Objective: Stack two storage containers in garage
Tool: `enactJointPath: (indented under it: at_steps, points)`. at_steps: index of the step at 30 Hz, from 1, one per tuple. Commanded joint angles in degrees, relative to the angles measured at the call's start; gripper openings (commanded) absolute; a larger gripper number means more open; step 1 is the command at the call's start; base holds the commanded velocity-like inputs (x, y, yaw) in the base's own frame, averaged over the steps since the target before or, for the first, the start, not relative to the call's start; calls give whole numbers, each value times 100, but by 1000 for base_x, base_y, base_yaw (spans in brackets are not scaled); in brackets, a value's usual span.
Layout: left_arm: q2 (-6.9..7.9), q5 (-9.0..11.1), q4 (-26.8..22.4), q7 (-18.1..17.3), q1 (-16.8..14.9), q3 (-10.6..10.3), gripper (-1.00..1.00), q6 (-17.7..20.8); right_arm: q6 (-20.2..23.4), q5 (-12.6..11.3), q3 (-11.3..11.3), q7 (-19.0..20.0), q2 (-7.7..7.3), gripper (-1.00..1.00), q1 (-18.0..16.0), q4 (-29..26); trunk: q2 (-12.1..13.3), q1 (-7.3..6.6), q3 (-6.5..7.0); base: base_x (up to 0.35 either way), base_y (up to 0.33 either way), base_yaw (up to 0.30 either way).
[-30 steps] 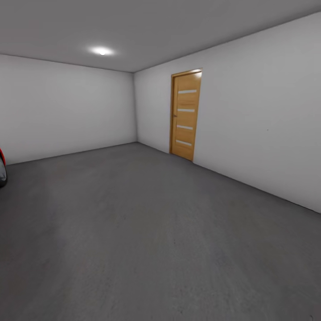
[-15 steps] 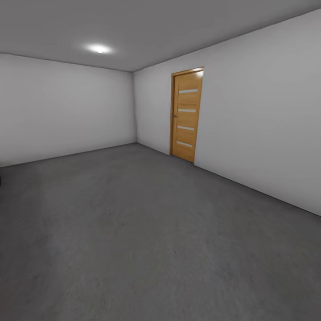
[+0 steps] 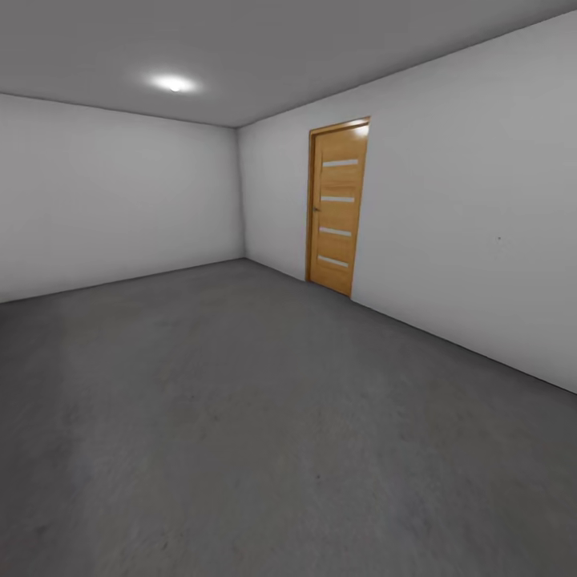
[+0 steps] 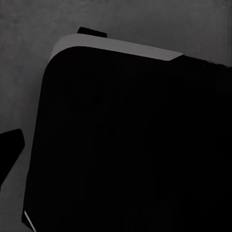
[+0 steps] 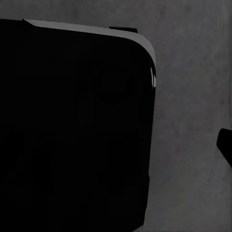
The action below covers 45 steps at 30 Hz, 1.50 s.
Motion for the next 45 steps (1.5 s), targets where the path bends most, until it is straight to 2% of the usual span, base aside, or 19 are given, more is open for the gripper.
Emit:
enactJointPath:
  at_steps: [1, 45]
  points:
    - [-2, 25, 1, 2, -2, 14, 100, -15, -17, 19, 8, -7, -1, 100, -1, 1, -2, 3, -5, 322, 0, 0]
    - [7, 28, 8, 2, -2, 14, 100, -15, -17, 19, 8, -7, -1, 100, -1, 1, -2, 3, -5, 323, 0, 0]
